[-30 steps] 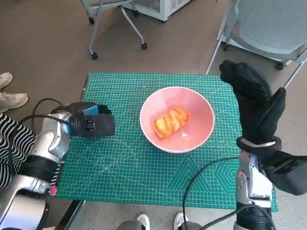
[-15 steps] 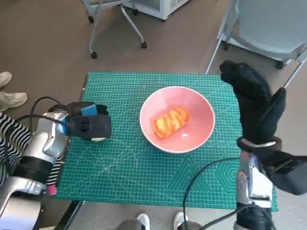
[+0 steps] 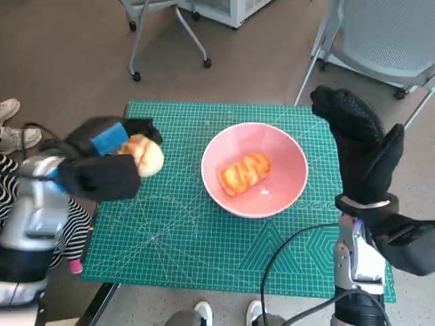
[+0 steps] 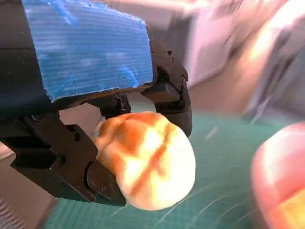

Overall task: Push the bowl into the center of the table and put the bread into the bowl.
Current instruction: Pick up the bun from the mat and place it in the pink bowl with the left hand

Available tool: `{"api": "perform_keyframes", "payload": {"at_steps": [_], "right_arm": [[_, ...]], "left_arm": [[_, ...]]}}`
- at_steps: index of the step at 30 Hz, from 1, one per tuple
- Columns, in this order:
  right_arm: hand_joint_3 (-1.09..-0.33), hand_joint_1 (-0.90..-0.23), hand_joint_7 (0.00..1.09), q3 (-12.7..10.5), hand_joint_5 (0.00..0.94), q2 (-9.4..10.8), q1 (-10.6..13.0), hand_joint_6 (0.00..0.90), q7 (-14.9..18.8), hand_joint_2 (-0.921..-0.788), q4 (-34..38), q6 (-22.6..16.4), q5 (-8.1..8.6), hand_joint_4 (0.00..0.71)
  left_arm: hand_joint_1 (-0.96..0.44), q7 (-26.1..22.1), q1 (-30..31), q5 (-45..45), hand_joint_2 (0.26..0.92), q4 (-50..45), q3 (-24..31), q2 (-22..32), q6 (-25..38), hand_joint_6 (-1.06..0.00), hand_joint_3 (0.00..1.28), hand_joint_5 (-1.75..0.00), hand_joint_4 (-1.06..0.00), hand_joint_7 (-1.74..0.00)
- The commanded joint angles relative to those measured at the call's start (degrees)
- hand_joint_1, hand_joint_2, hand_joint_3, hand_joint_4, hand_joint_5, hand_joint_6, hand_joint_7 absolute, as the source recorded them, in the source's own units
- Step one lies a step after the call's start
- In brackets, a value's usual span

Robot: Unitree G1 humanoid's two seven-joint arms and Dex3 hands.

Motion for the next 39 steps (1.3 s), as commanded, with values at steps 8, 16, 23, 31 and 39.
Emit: {"api": "perform_keyframes", "payload": {"at_steps": [8, 16, 23, 31, 39], "right_arm": [[-0.703, -0.665, 0.57, 0.18, 0.000, -0.02, 0.84, 0.043, 0.77, -0.921, 0.99, 0.84, 0.58, 0.181], [-0.703, -0.665, 0.57, 0.27, 0.001, 0.09, 0.87, 0.041, 1.05, -0.921, 1.04, 1.02, 0.85, 0.184], [-0.703, -0.665, 0.57, 0.36, 0.003, -0.01, 1.37, 0.041, 0.95, -0.921, 0.40, 1.10, 1.11, 0.188], [-0.703, -0.662, 0.57, -0.09, 0.003, -0.40, 1.81, 0.041, 0.62, -0.921, -0.13, 0.97, 0.96, 0.189], [-0.702, -0.668, 0.57, -0.41, 0.003, -0.56, 2.33, 0.042, 0.13, -0.921, -1.11, 1.19, 0.57, 0.190]], "left_arm": [[0.00, 3.46, -1.74, -2.14, 0.837, -15.57, -0.29, -7.09, -0.05, -0.76, 0.09, -0.97, -0.88, -1.03], [0.00, 4.56, -5.35, 1.23, 0.842, -14.59, -7.78, -13.25, -1.54, -0.74, 0.10, -1.06, -0.85, -0.98], [0.00, 6.59, -7.96, 4.26, 0.872, -6.17, -13.57, -17.73, -6.20, -0.69, 0.07, -1.05, -0.84, -1.06], [0.00, 10.32, -10.32, 5.75, 0.901, 8.52, -18.31, -22.85, -12.56, -0.65, 0.04, -1.05, -0.81, -1.12], [-0.02, 3.10, -10.02, 5.71, 0.862, 12.18, -21.04, -24.59, -6.66, -0.35, 0.11, -0.39, -0.42, -0.54]]}}
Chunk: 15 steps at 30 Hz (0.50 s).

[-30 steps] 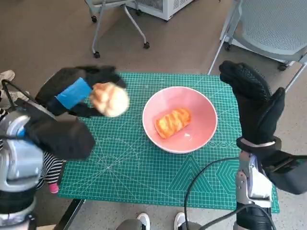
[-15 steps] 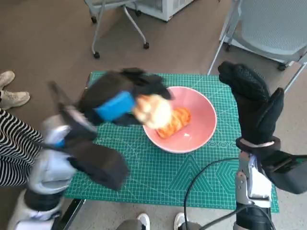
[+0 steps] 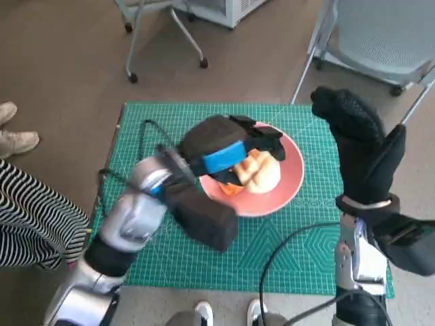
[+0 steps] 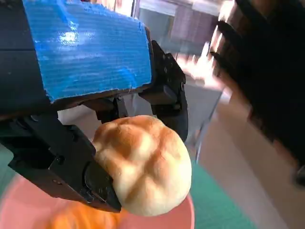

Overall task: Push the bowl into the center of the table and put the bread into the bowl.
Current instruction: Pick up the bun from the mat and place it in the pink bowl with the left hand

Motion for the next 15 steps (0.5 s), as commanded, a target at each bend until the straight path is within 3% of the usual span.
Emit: {"api": "perform_keyframes", "payload": {"at_steps": [1, 5, 10, 15], "right_arm": [[-0.702, -0.669, 0.56, -0.40, 0.003, -0.43, 1.84, 0.042, -0.56, -0.921, -0.37, 0.97, -0.52, 0.190], [-0.702, -0.670, 0.56, -0.66, 0.002, -0.49, 1.97, 0.042, -0.65, -0.921, -0.53, 0.97, -0.53, 0.189], [-0.702, -0.668, 0.57, -0.75, 0.001, -0.35, 2.00, 0.045, -1.14, -0.921, -0.65, 0.93, -0.93, 0.188], [-0.703, -0.667, 0.57, -0.62, 0.001, -0.23, 1.99, 0.045, -1.60, -0.921, -0.82, 0.99, -1.26, 0.187]], "left_arm": [[-0.03, -5.10, -0.41, 0.92, 0.858, 0.05, -1.87, -0.01, 4.24, -0.33, 0.10, -0.25, -0.38, -0.42], [-0.10, -7.92, -0.49, 2.25, 0.846, -0.60, -3.30, 0.75, 5.86, -0.26, 0.07, -0.07, -0.21, -0.21], [-0.23, -8.30, 0.46, 2.27, 0.834, -0.84, -3.13, 0.75, 5.48, -0.18, 0.05, -0.01, -0.05, -0.11], [-0.39, -7.64, 1.18, 1.18, 0.841, -0.82, -2.15, 0.86, 4.20, -0.14, 0.04, 0.00, -0.01, -0.07]]}}
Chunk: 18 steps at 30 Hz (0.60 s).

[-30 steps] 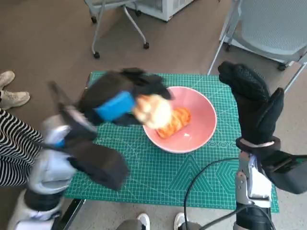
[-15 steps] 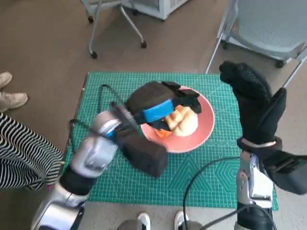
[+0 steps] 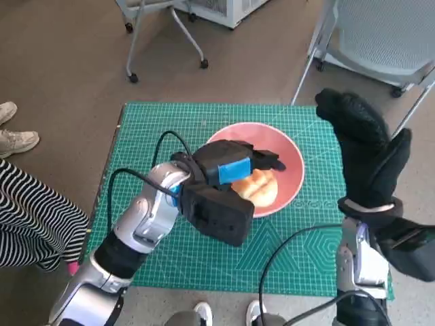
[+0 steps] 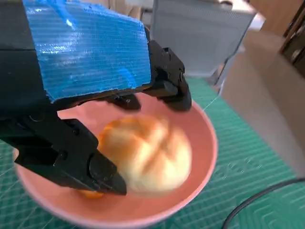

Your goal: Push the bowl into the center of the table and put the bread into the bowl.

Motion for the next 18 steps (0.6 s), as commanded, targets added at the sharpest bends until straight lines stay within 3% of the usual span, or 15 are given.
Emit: {"api": "perform_keyframes", "payload": {"at_steps": [1, 8, 14, 18], "right_arm": [[-0.704, -0.667, 0.57, 0.07, 0.001, -0.22, 1.05, 0.045, -0.80, -0.921, -0.09, 0.96, -1.07, 0.187], [-0.704, -0.667, 0.57, -0.02, 0.001, -0.50, 0.72, 0.045, -0.89, -0.921, 0.12, 0.99, -0.94, 0.187], [-0.705, -0.667, 0.57, -0.17, 0.001, -0.93, 0.06, 0.044, -0.71, -0.921, 0.23, 1.57, -0.63, 0.187], [-0.706, -0.666, 0.57, -0.20, 0.000, -1.38, -0.68, 0.042, -0.74, -0.921, -0.31, 2.50, -0.41, 0.181]], "left_arm": [[-0.41, 0.39, 1.12, -1.19, 0.843, -0.92, 0.96, 0.27, -1.35, -0.14, 0.04, 0.00, 0.00, -0.07], [-0.50, -4.29, 0.54, -8.40, 0.859, -3.42, 6.13, 1.33, 1.03, -0.13, 0.04, 0.00, 0.00, -0.06], [-0.54, -9.52, -1.54, -18.19, 0.883, -6.23, 13.10, 1.90, 7.66, -0.12, 0.04, 0.00, 0.00, -0.05], [-0.53, -8.34, -1.79, -24.65, 0.899, -9.53, 19.37, 1.10, 12.39, -0.12, 0.04, 0.00, 0.00, -0.04]]}}
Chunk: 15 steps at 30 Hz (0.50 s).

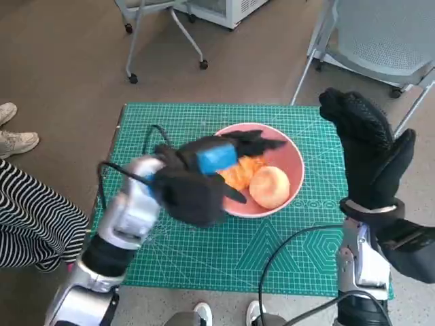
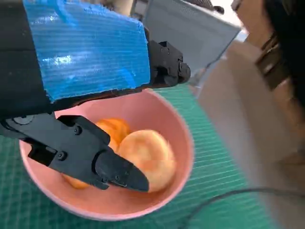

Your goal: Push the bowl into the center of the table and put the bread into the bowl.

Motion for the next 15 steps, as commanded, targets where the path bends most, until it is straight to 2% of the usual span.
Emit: {"api": "perform_keyframes", "payload": {"at_steps": [1, 4, 9, 12, 15], "right_arm": [[-0.707, -0.666, 0.57, -0.05, 0.000, -0.96, -0.75, 0.042, -0.35, -0.921, -0.48, 2.16, -0.43, 0.179], [-0.710, -0.664, 0.57, 0.04, 0.000, -1.45, -1.27, 0.035, -0.74, -0.921, -2.19, 3.49, -0.46, 0.171], [-0.714, -0.661, 0.57, -0.01, 0.000, -2.39, -2.75, 0.031, -1.07, -0.921, -4.26, 5.62, -0.29, 0.163], [-0.713, -0.667, 0.58, -0.12, 0.002, -2.77, -3.73, 0.038, -0.86, -0.921, -4.56, 6.00, -0.37, 0.167], [-0.709, -0.671, 0.58, -0.42, 0.004, -3.23, -5.01, 0.044, -0.46, -0.921, -4.03, 5.61, -0.57, 0.170]], "left_arm": [[-0.53, 1.73, -1.42, -7.88, 0.903, -4.02, 7.75, -0.96, 4.45, -0.12, 0.04, 0.00, 0.00, -0.04], [-0.56, 5.93, -0.56, -13.63, 0.915, -4.92, 13.01, -4.38, 3.69, -0.13, 0.06, 0.00, 0.00, -0.05], [-0.61, 12.48, 1.35, -23.34, 0.920, -4.67, 19.59, -11.81, -3.42, -0.15, 0.17, 0.00, 0.00, -0.07], [-0.65, 13.30, 2.18, -27.48, 0.921, -2.85, 21.59, -14.27, -9.10, -0.14, 0.26, 0.00, -0.01, -0.08], [-0.69, 11.78, 2.05, -32.00, 0.921, 0.58, 23.58, -15.46, -13.03, -0.13, 0.32, -0.01, -0.01, -0.09]]}}
